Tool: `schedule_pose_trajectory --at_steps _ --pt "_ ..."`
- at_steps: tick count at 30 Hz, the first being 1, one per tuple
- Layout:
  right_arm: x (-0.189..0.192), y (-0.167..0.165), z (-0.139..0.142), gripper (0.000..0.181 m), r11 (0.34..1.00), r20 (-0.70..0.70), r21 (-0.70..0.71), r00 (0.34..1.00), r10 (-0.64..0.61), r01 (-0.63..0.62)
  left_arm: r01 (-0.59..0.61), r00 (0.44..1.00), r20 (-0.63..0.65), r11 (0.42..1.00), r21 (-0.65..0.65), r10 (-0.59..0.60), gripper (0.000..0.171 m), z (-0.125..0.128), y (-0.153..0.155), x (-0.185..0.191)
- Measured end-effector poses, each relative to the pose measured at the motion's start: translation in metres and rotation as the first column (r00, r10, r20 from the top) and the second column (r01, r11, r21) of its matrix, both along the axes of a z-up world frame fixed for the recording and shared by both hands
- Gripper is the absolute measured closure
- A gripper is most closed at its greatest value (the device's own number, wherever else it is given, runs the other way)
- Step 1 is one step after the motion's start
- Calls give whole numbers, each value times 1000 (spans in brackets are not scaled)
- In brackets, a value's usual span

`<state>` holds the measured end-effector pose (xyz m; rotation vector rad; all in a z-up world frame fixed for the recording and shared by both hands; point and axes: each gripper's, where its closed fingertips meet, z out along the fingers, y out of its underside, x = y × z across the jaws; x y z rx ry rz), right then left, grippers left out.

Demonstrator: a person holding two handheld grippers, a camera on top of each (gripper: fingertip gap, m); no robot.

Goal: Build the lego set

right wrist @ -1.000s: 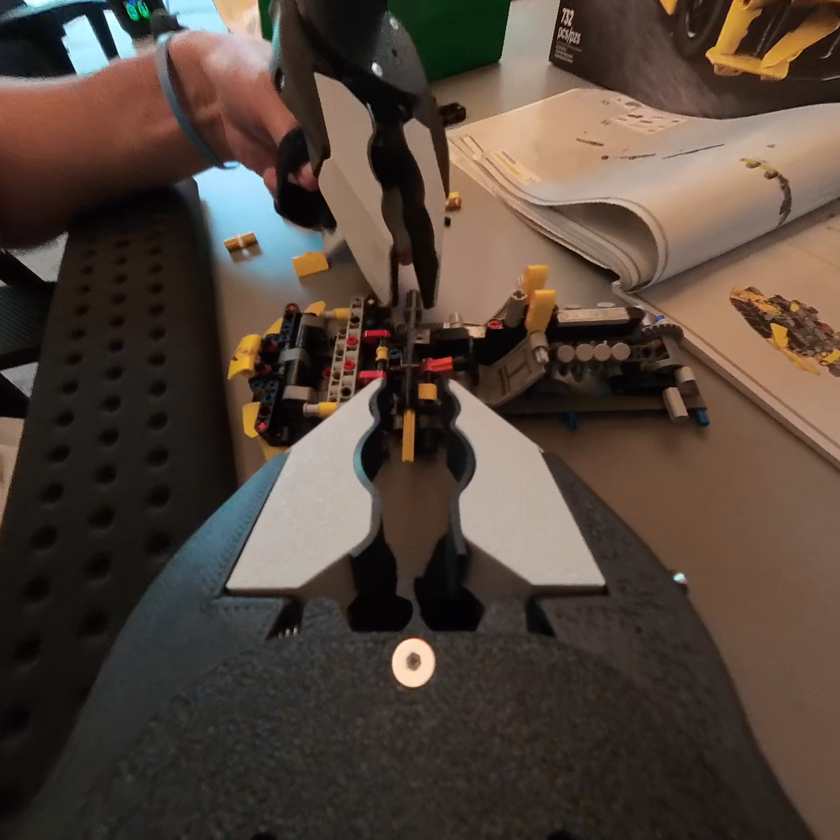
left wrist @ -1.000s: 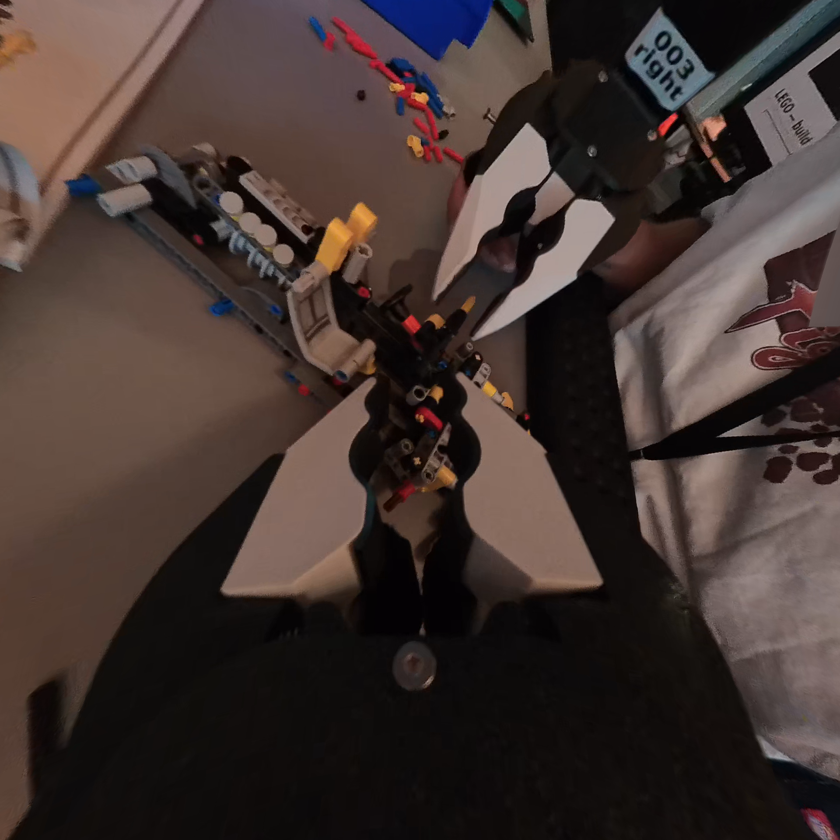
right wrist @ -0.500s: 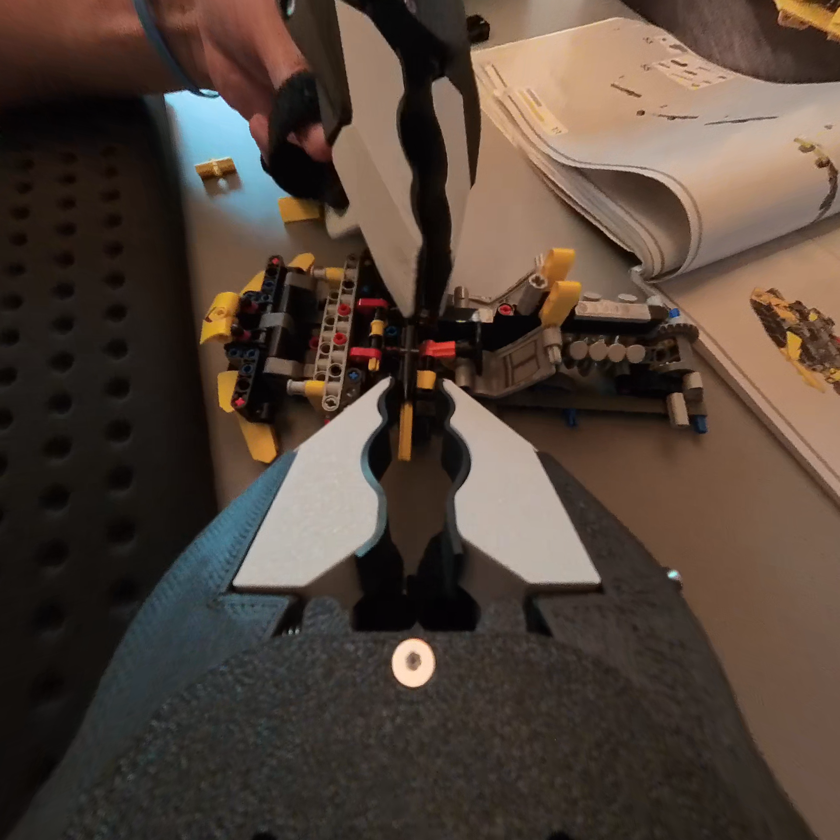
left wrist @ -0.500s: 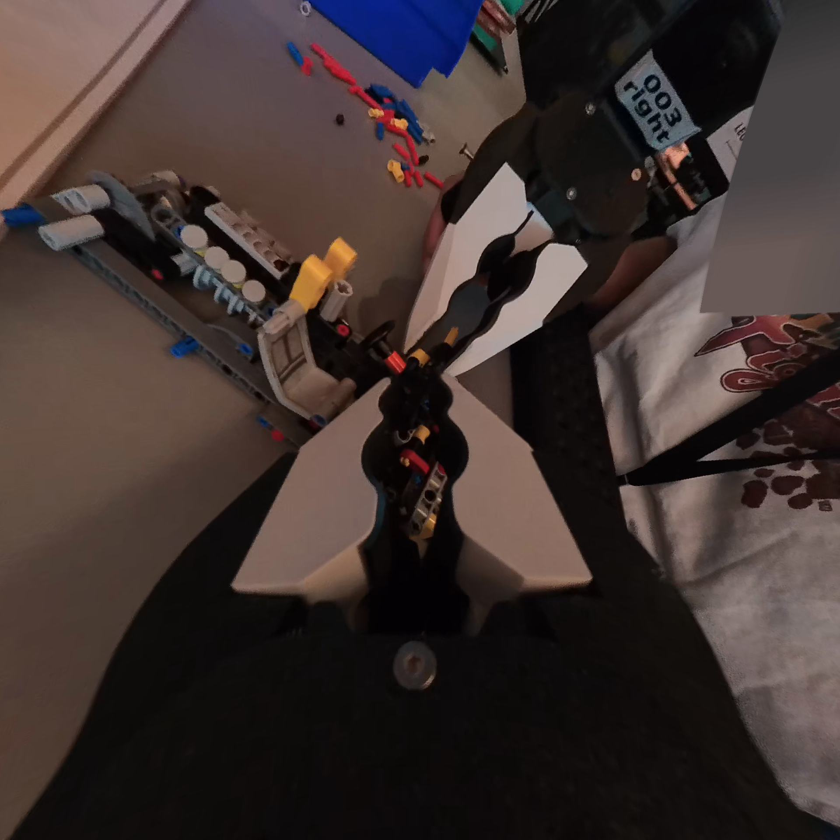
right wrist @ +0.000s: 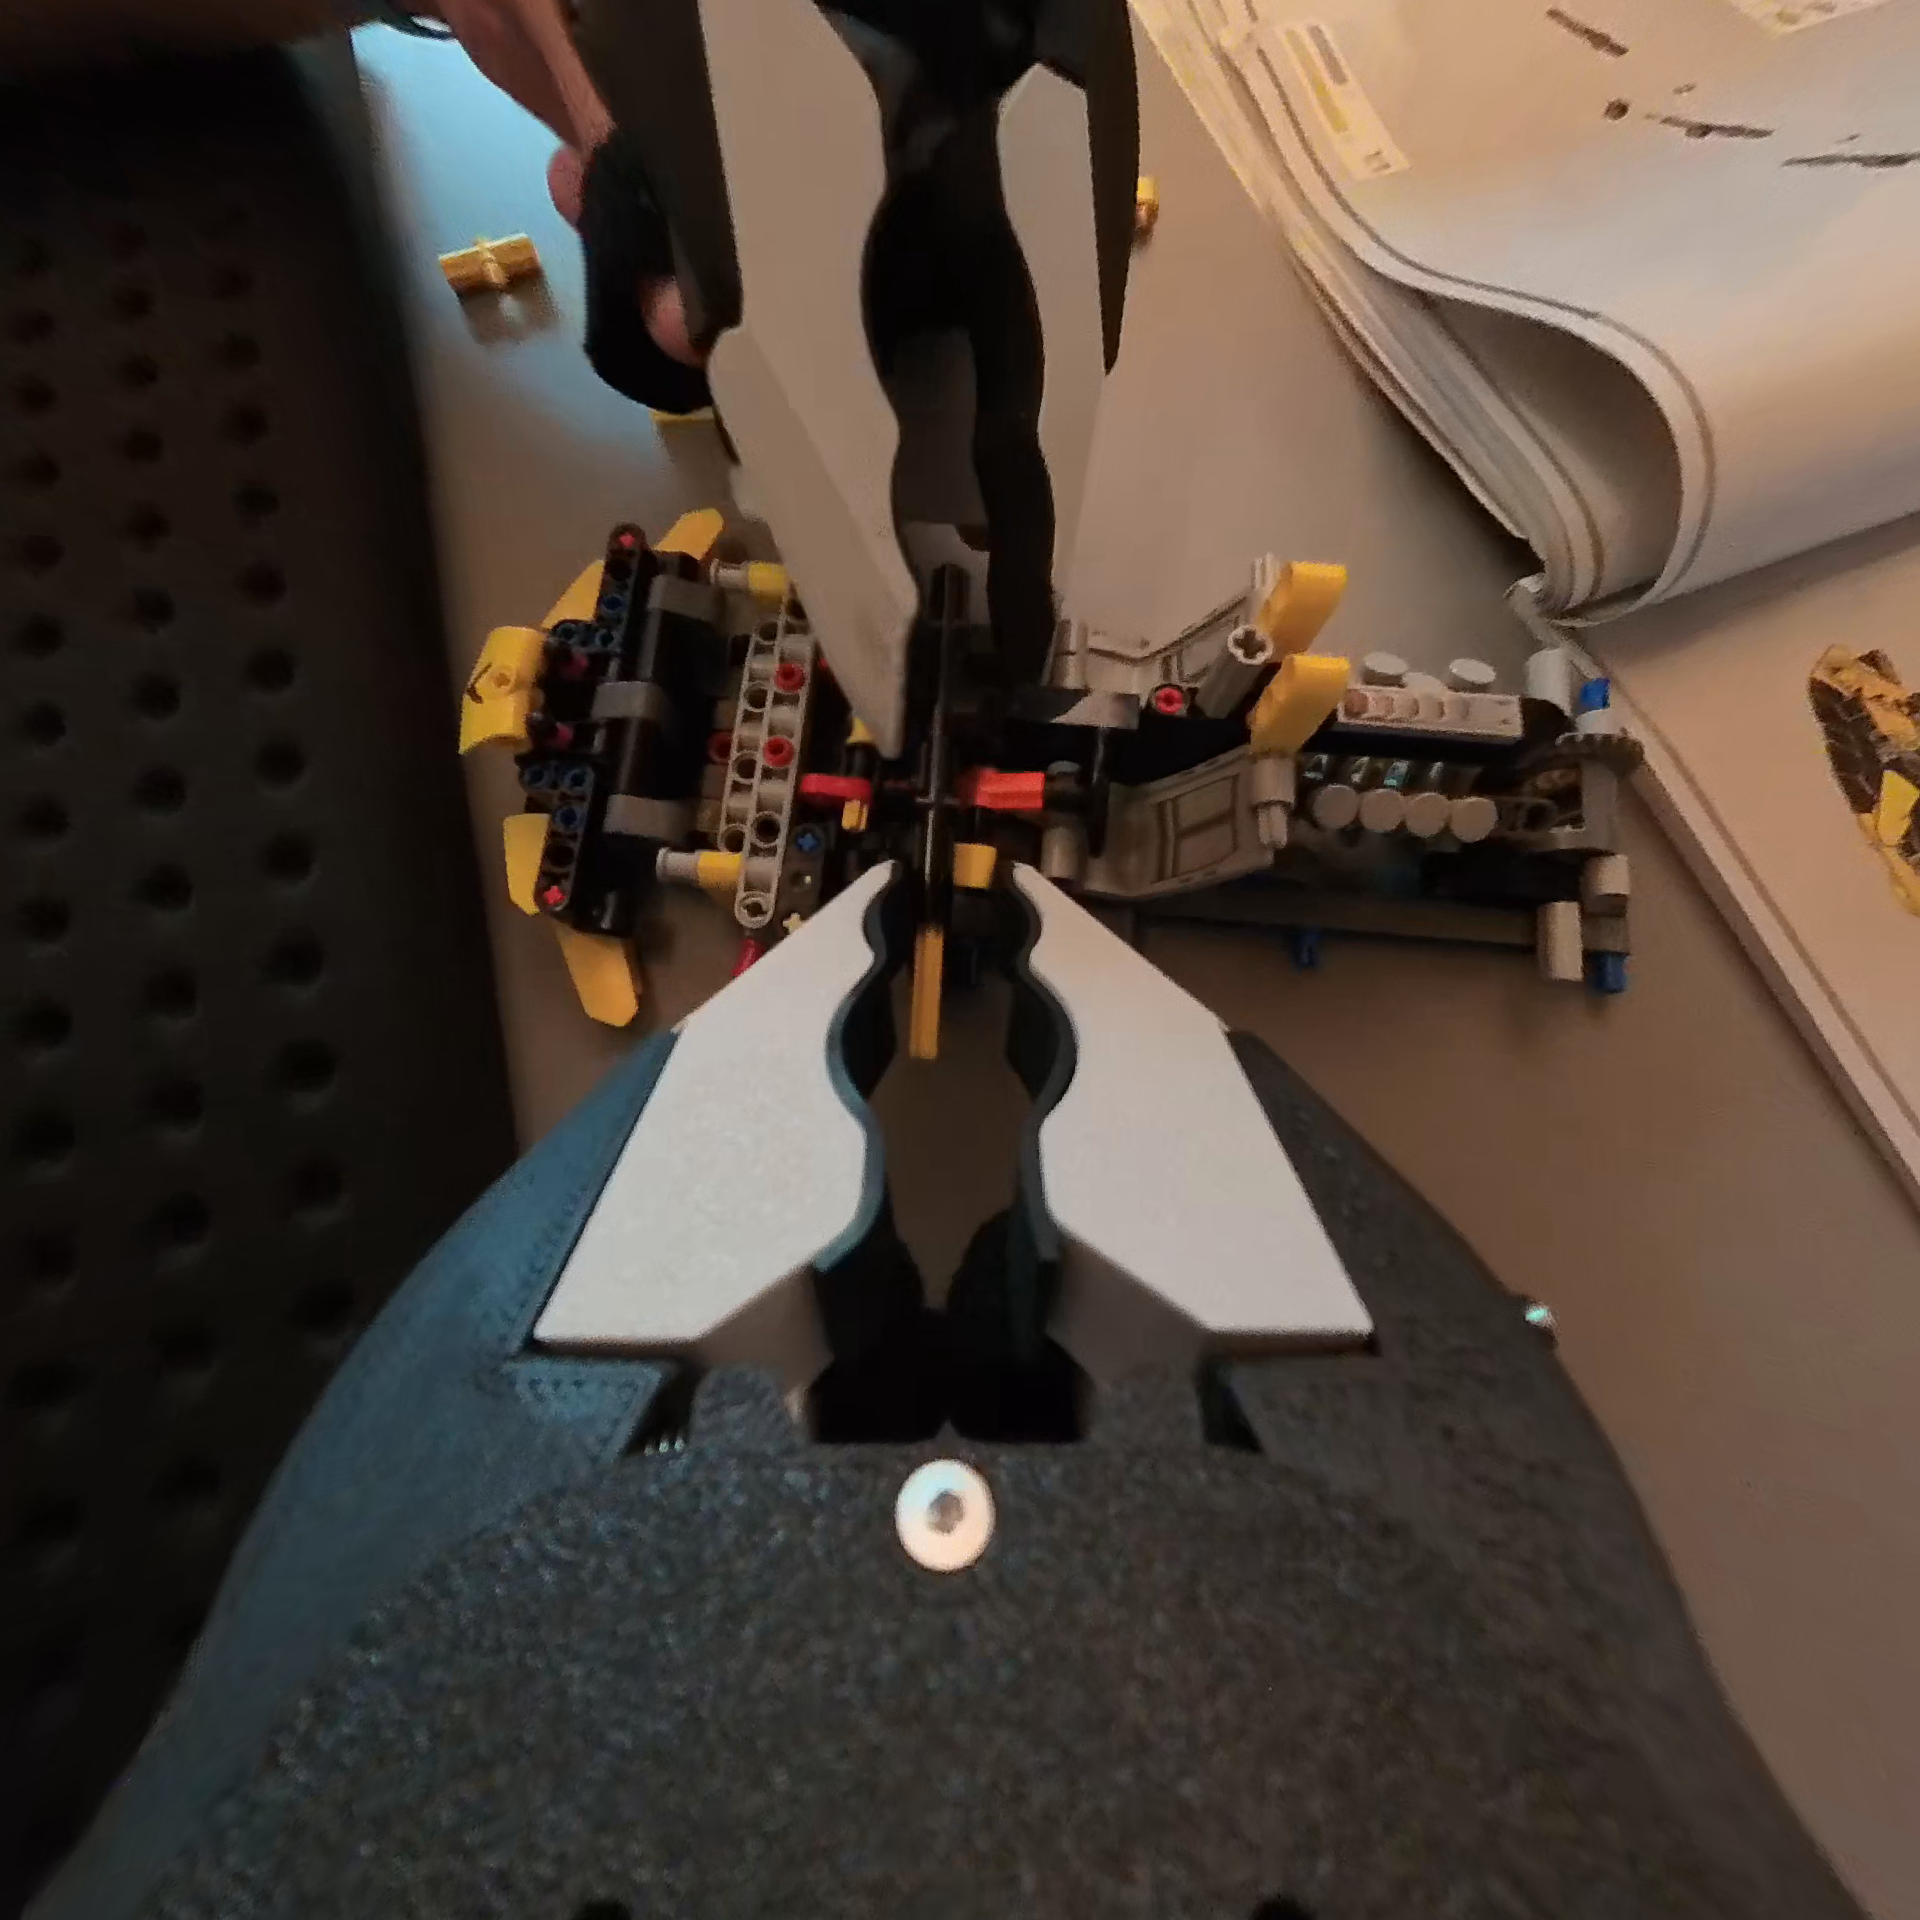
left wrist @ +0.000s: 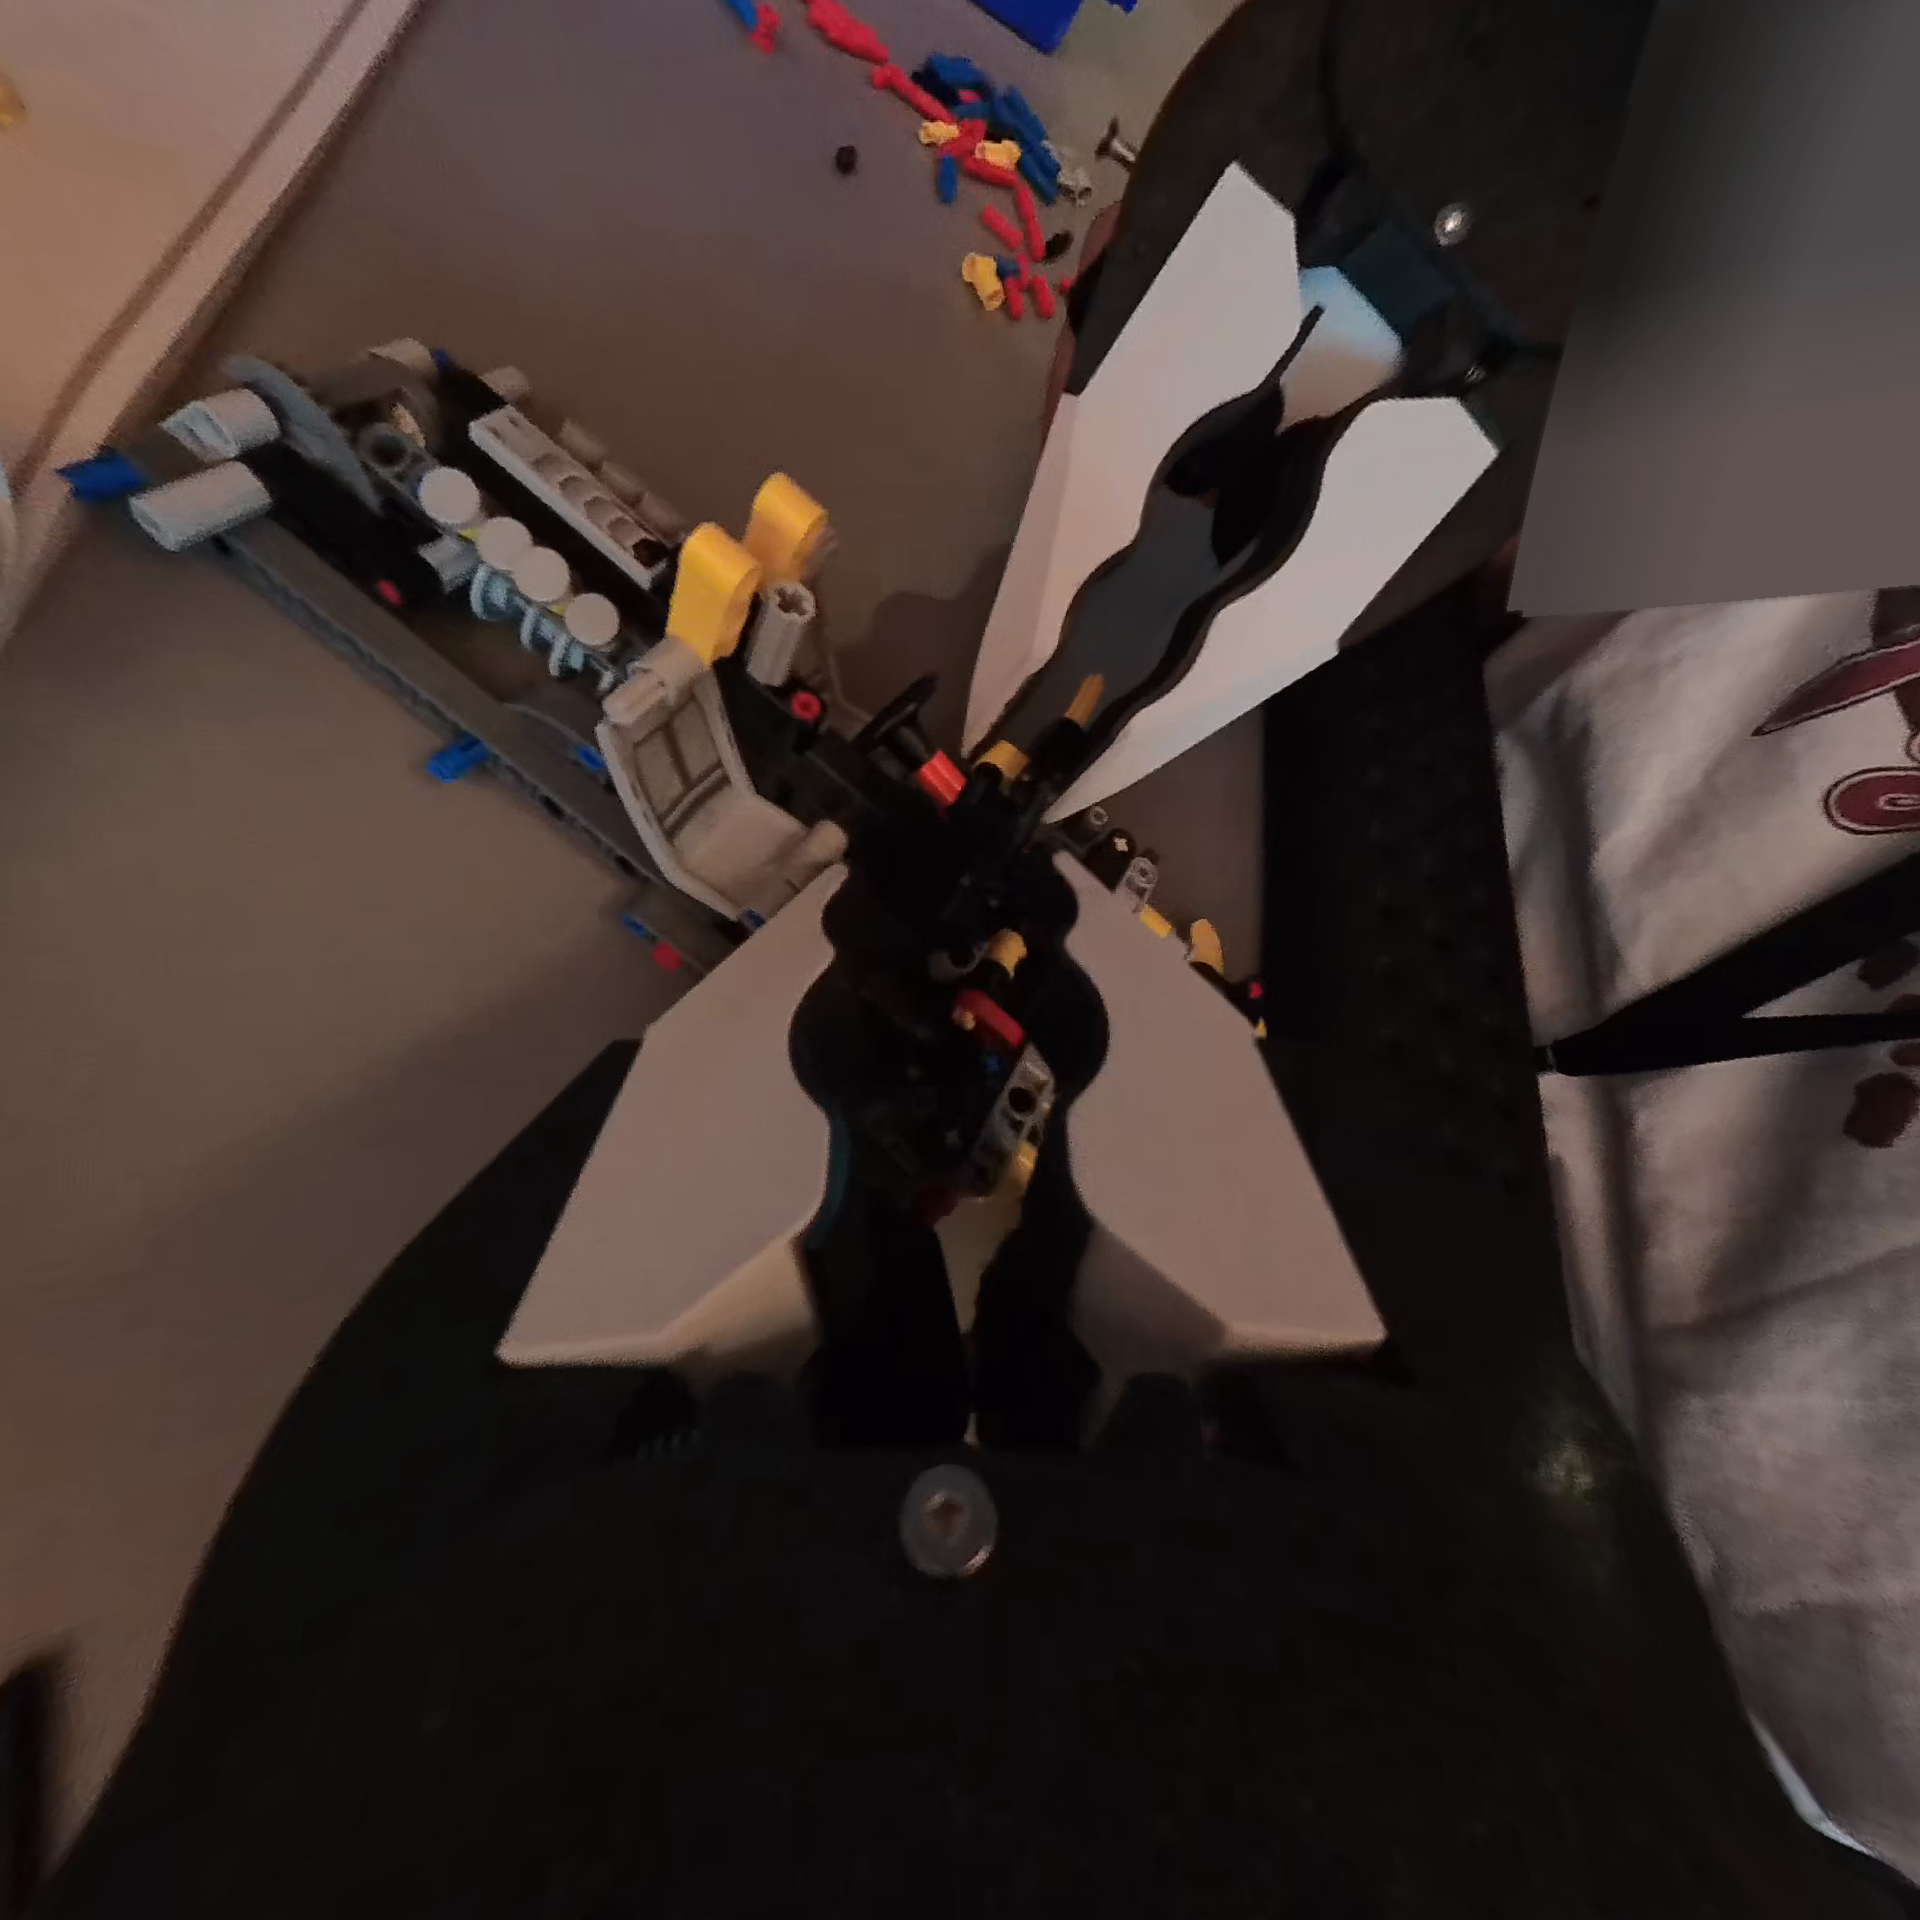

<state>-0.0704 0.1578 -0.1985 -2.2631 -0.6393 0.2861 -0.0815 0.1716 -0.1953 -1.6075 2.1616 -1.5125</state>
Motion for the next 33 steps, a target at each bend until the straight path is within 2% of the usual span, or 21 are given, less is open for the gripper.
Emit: schedule_pose_trajectory --at_steps 5,14,19,22,25,28,31,33 --pt "0 0 0 166 995 25 -95 1000 -16 18 -12 1000 18 995 95 11 147 -1 0 1" --pt "0 2 -2 167 982 -13 -168 996 -84 81 -26 999 32 987 160 21 149 -1 1 1" --pt "-1 3 -1 167 991 -33 -115 997 -75 71 -19 999 44 989 144 13 149 -1 2 0" --pt "-4 0 1 164 1000 -51 -22 999 -6 4 -6 999 45 992 125 1 148 -1 -2 -1" --pt "-7 0 9 162 999 -163 45 987 -1 8 2 999 44 993 115 -7 148 -1 -3 -1" --pt "-8 -3 9 159 999 -298 -2 954 -41 43 5 999 48 994 109 -10 148 -1 -3 -2" --pt "-4 -5 17 158 997 -446 -13 891 -79 82 18 998 53 995 101 -24 148 -1 -2 -4" --pt "0 -8 25 159 995 -574 -23 814 -90 94 30 998 55 995 91 -35 148 -1 -2 -5"
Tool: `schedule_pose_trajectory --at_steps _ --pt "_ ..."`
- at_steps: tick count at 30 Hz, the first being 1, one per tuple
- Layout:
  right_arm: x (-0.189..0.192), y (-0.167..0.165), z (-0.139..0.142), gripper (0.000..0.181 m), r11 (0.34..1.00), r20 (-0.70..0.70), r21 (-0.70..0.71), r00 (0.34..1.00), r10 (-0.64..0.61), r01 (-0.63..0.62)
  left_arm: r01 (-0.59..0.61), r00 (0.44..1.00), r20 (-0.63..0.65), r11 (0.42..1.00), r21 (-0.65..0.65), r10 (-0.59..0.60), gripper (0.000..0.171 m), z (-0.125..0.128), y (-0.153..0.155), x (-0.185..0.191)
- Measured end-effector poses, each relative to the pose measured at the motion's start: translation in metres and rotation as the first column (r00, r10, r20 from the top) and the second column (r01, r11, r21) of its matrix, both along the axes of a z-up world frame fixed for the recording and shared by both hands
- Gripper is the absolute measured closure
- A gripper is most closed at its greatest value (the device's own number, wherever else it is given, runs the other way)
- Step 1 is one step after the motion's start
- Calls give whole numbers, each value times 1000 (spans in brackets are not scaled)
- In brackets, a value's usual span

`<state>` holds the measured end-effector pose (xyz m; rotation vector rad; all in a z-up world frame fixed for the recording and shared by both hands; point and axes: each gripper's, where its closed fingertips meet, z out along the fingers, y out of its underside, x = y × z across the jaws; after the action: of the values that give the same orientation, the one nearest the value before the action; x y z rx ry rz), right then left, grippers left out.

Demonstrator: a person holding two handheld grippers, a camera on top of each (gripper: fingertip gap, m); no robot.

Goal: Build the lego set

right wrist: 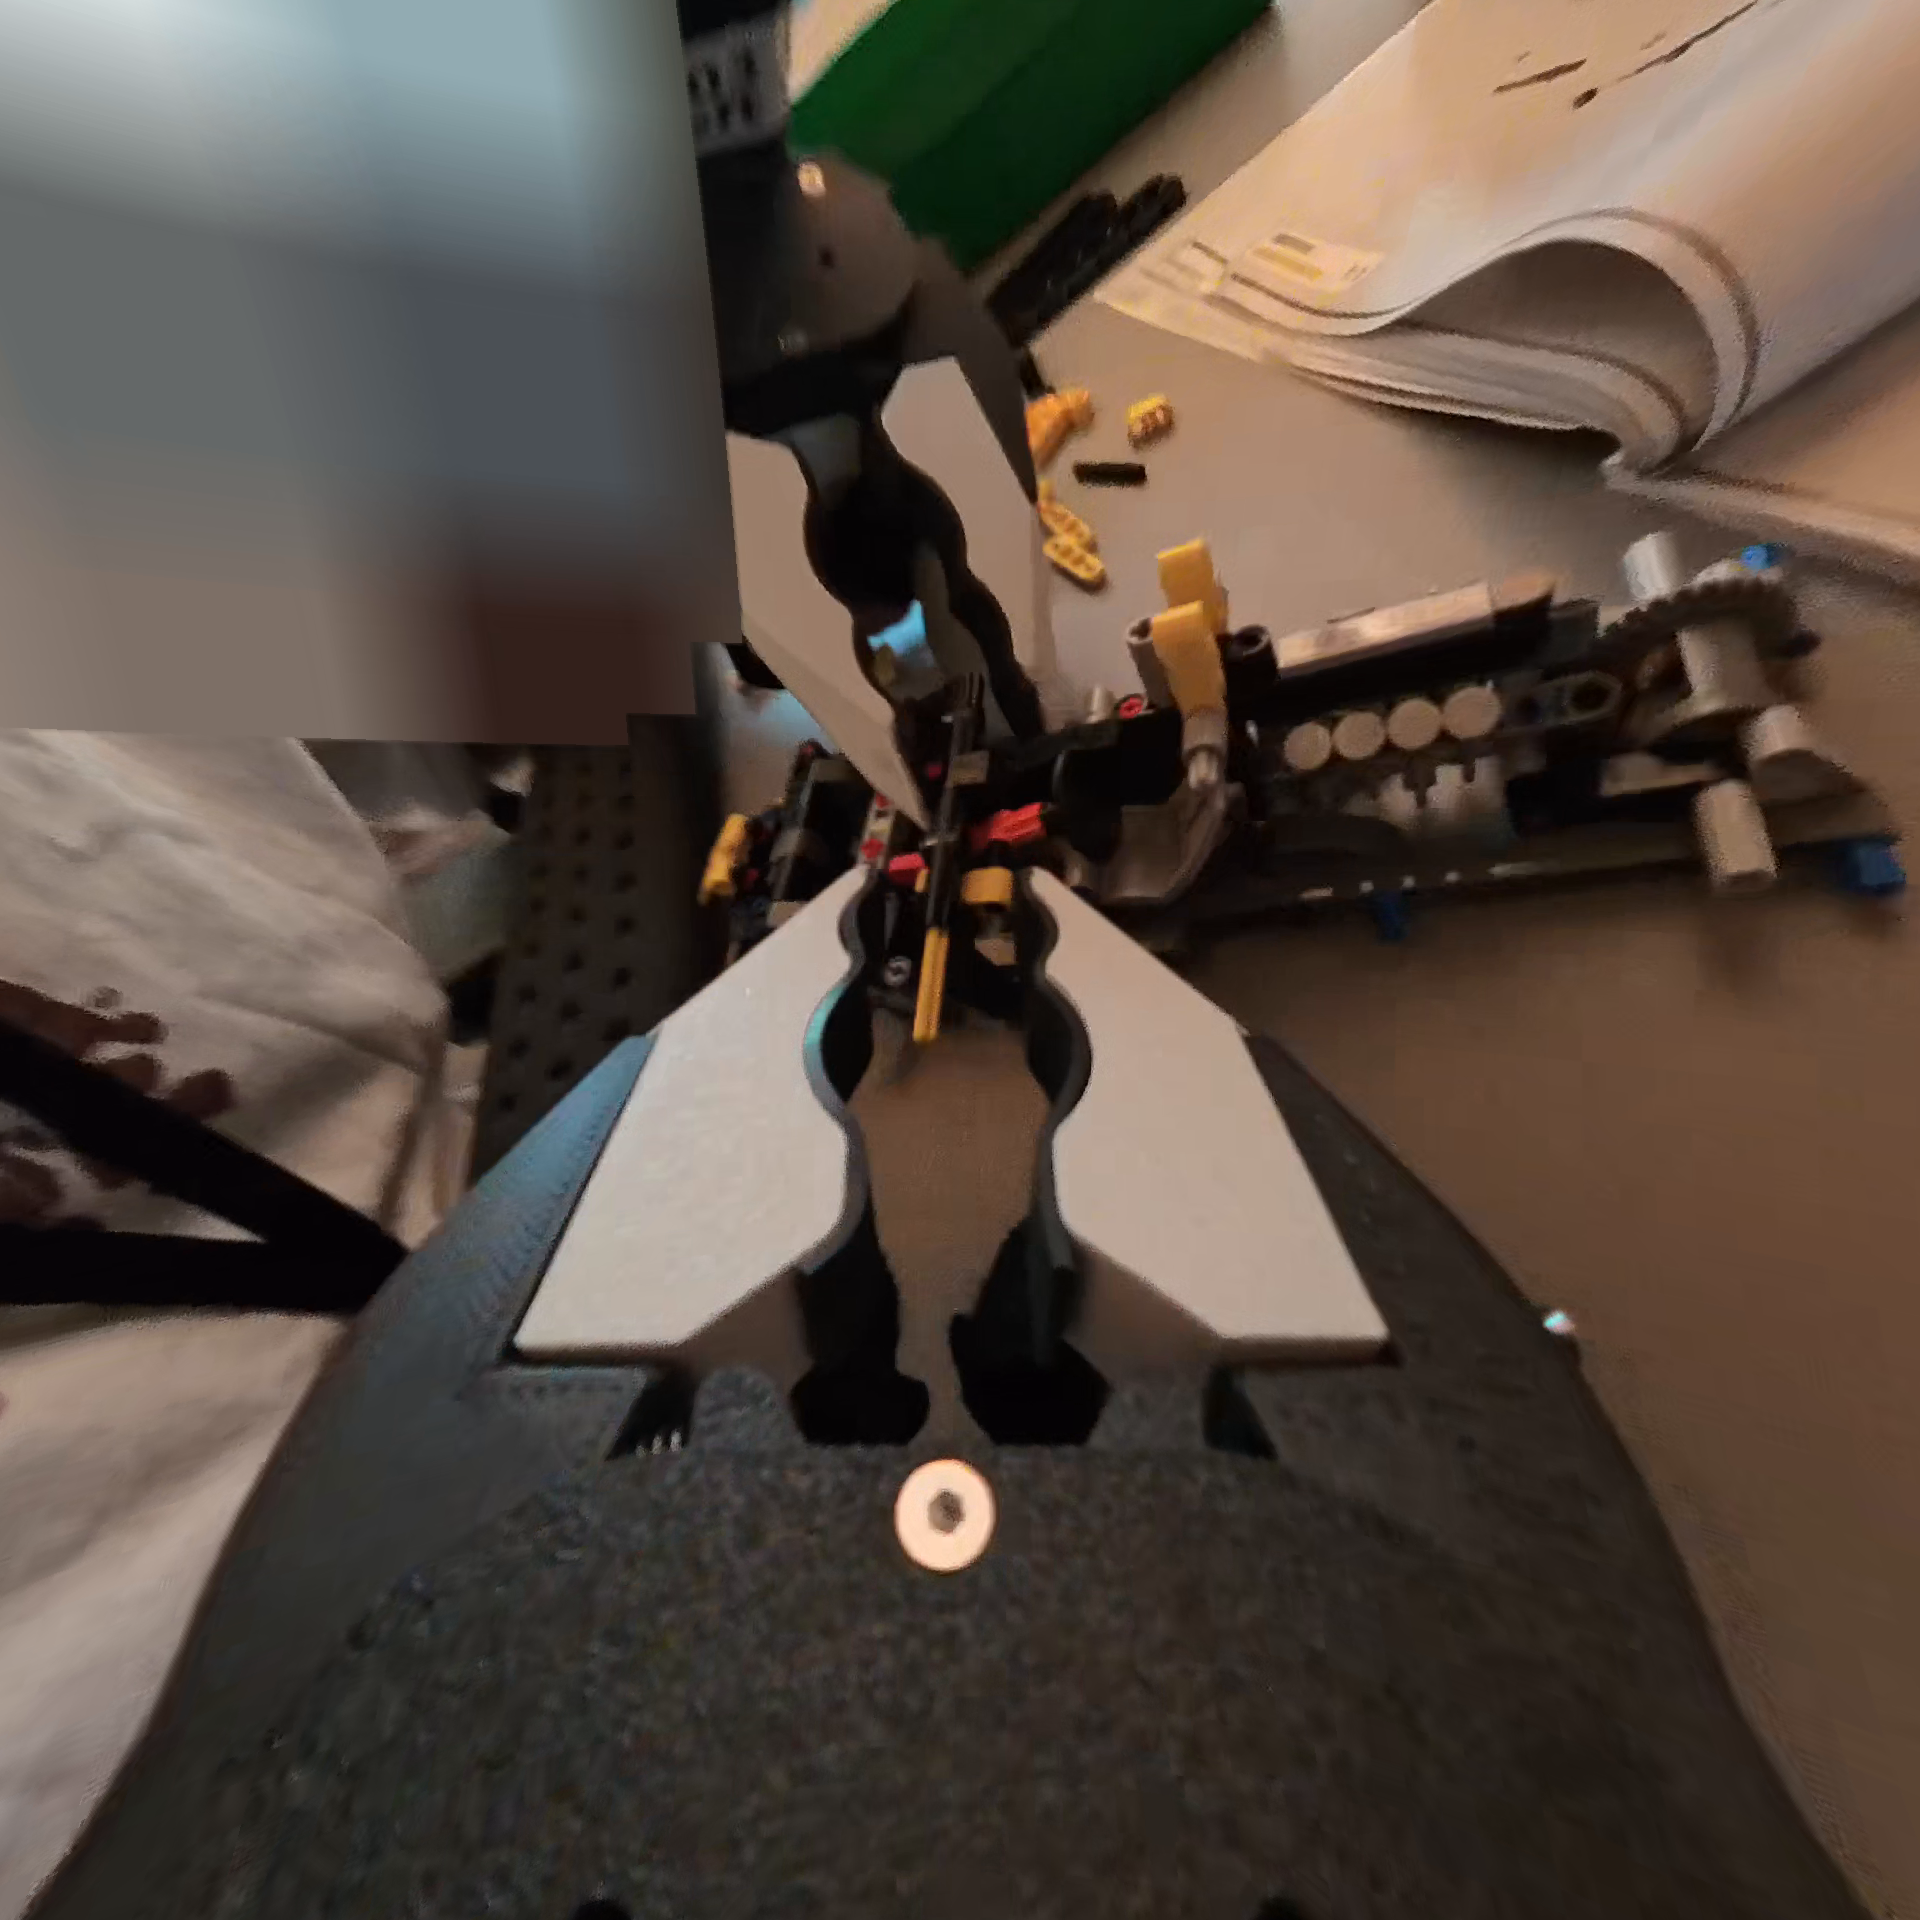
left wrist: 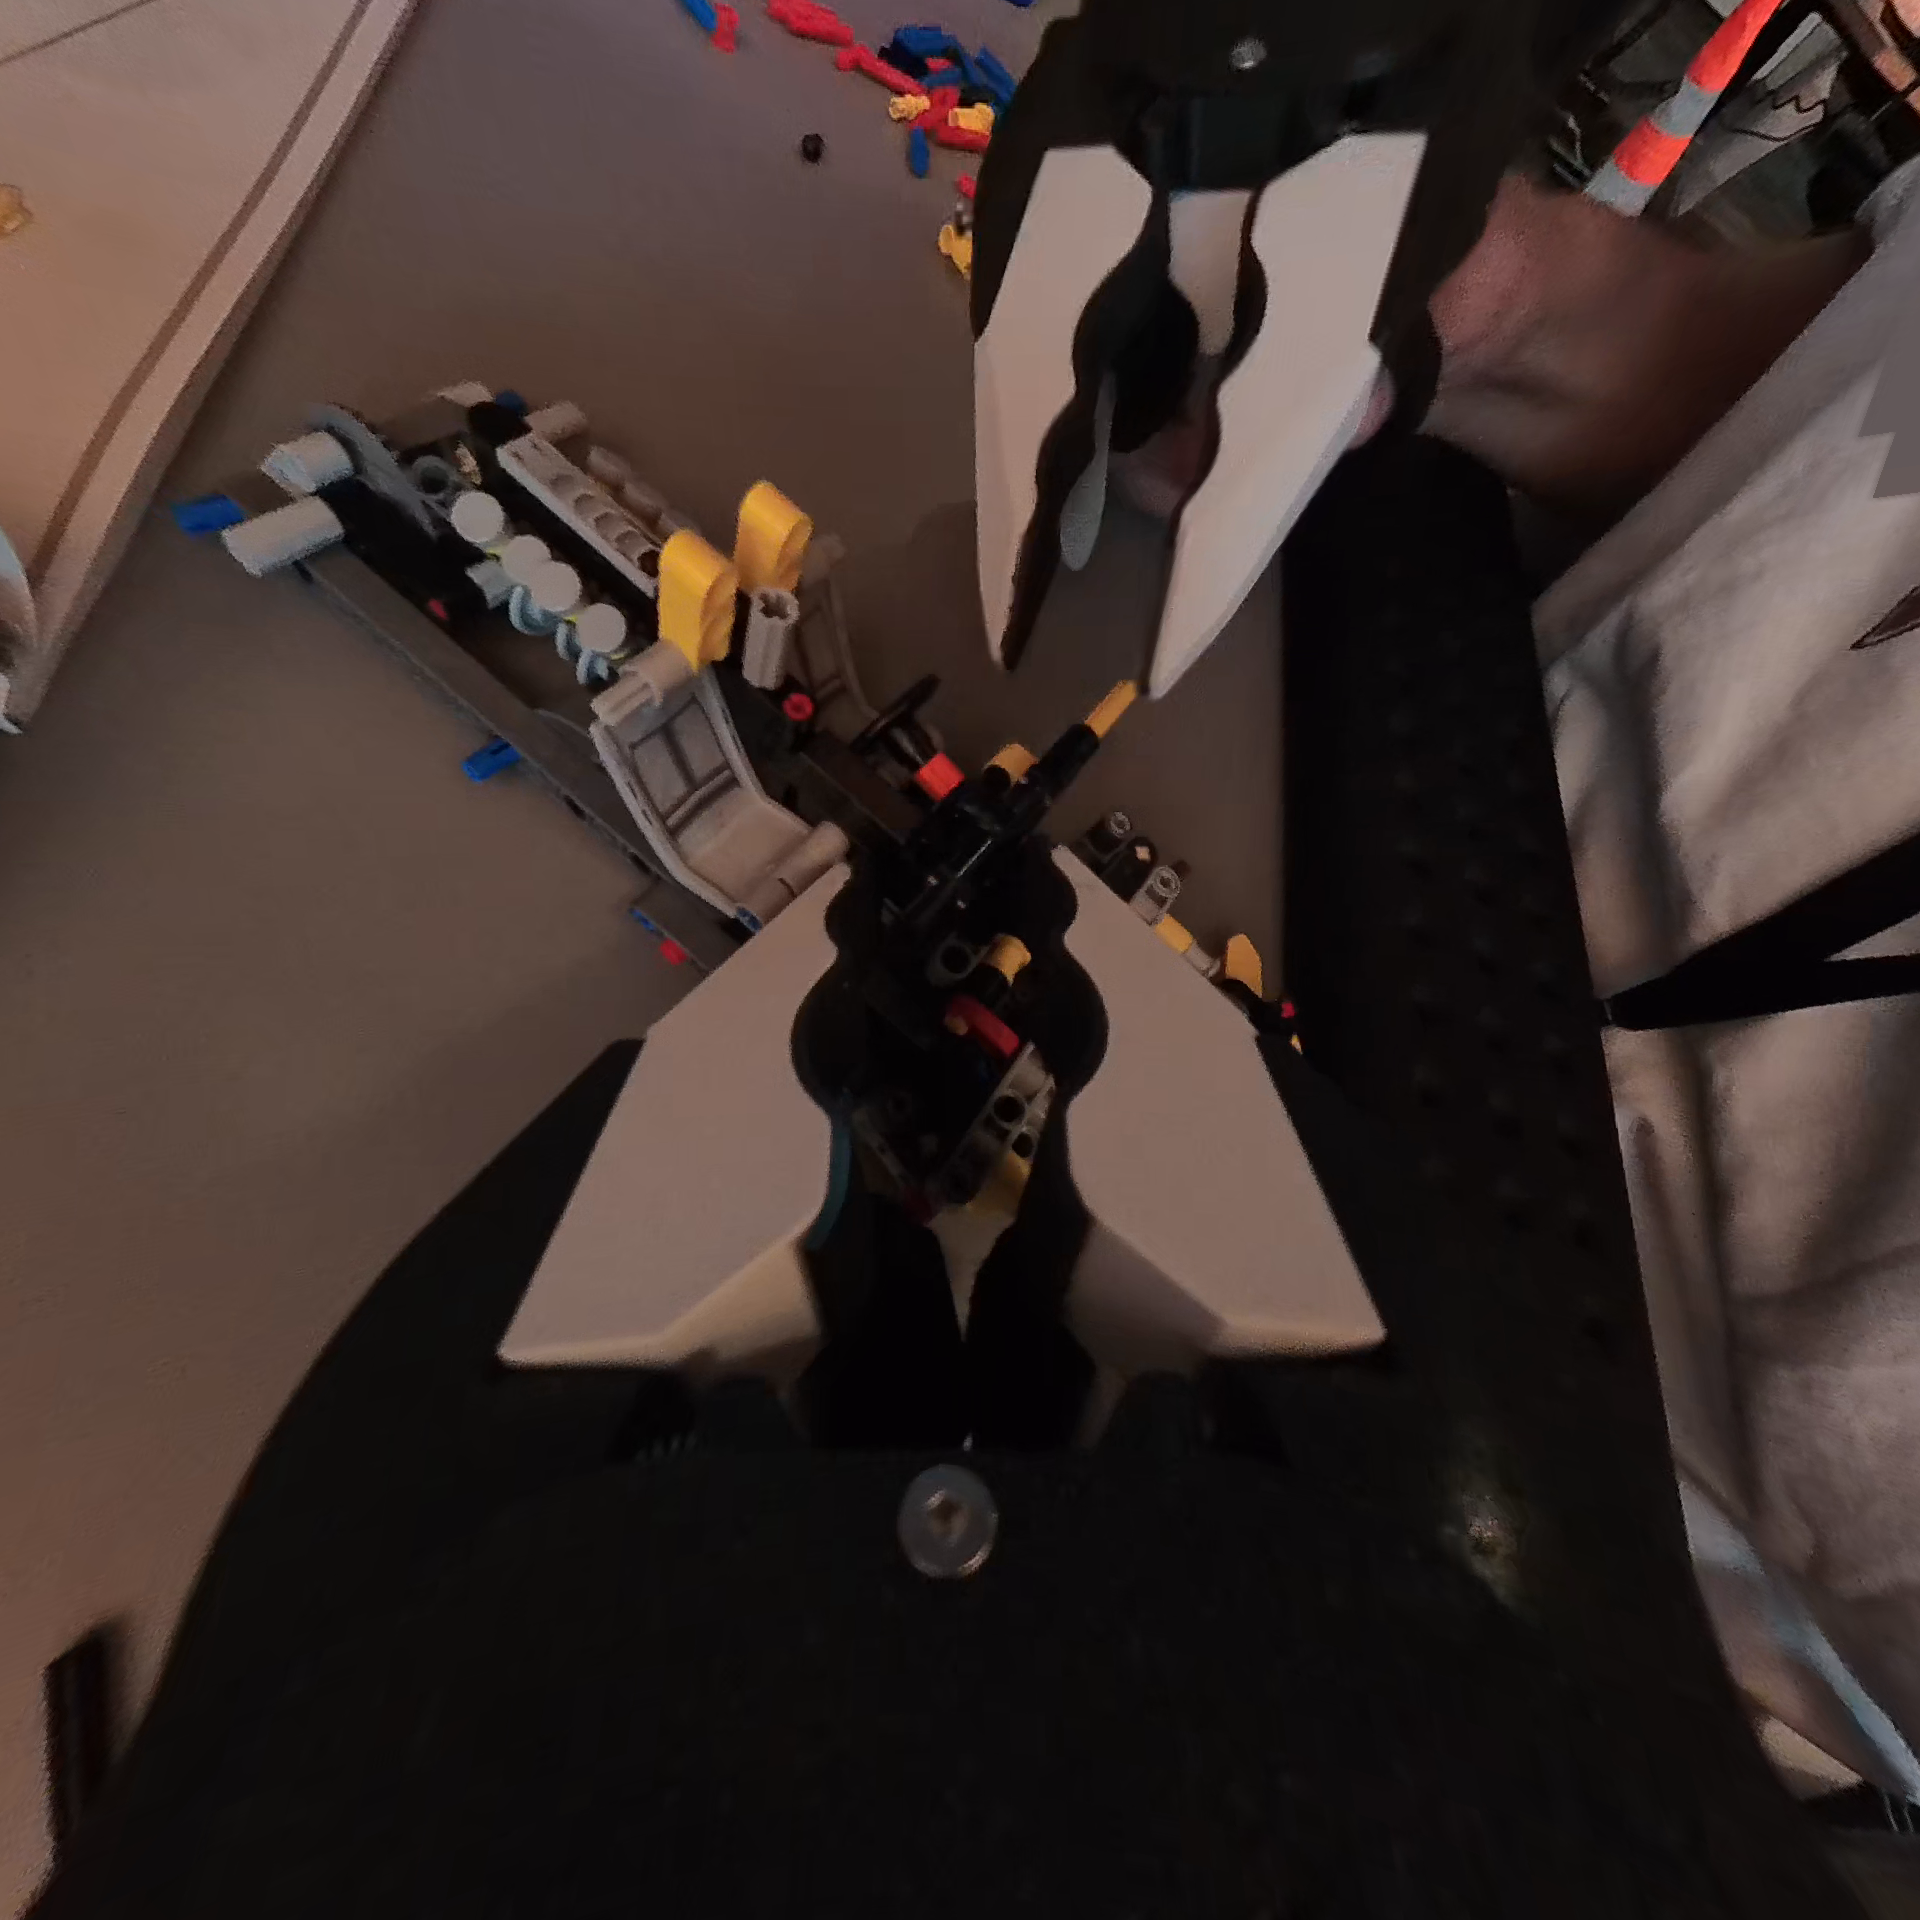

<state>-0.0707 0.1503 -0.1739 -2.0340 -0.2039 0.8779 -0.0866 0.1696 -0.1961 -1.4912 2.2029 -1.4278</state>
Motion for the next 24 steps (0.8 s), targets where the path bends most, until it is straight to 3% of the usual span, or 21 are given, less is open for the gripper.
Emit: schedule_pose_trajectory --at_steps 2,8,11,14,24 --pt "-2 -3 3 155 999 -53 31 998 18 -16 8 1000 1 1000 -10 -8 148 0 0 0" --pt "-11 -1 -8 151 991 282 127 959 -7 -30 18 1000 -4 999 -27 -18 148 0 1 -2" --pt "-10 4 -15 151 995 354 104 935 -32 -6 14 1000 -15 999 -42 -15 148 0 1 -1" --pt "-11 8 -16 165 994 420 112 907 -45 -3 16 1000 -22 999 -49 -17 148 0 0 -1" --pt "-11 10 -20 167 991 623 136 778 -78 -9 -4 1000 -26 999 -52 3 148 -2 1 0"
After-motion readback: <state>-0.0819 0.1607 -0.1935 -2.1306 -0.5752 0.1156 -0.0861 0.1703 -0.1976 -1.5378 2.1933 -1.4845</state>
